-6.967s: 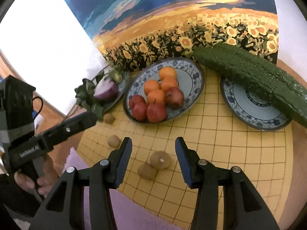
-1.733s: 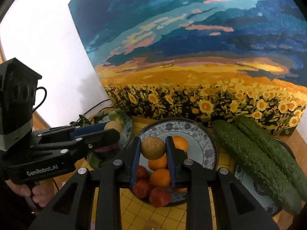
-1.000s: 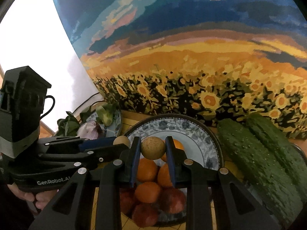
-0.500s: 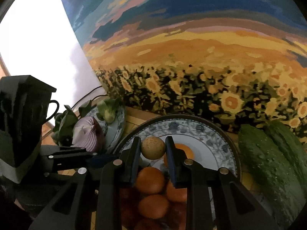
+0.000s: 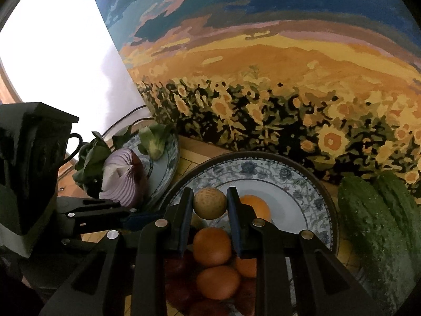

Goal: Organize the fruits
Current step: 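Lower the right tool's potato onto the plate and open while the left tool places its potato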

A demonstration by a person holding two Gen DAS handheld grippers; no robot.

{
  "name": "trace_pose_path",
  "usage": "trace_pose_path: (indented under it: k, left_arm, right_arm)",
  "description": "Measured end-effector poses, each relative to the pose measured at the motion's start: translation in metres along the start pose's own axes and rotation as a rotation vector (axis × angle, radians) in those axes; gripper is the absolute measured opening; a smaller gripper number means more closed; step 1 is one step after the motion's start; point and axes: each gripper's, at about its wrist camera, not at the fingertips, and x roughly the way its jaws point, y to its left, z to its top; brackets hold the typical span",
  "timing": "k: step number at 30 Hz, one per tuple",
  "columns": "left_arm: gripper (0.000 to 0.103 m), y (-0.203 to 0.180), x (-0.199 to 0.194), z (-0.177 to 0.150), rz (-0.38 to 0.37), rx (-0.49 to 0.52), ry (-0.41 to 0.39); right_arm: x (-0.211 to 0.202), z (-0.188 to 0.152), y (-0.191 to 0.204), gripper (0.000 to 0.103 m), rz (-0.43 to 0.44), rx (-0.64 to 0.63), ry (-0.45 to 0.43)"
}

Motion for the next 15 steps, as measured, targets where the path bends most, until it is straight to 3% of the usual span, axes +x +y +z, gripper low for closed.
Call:
trace_pose_path:
  k: [15]
  left_arm:
    - [0.035, 0.002, -0.004, -0.001, 0.014, -0.025, -0.002]
  right_arm:
    - [-0.012, -0.001, -0.001, 0.027, 0.031, -0.002, -0.004]
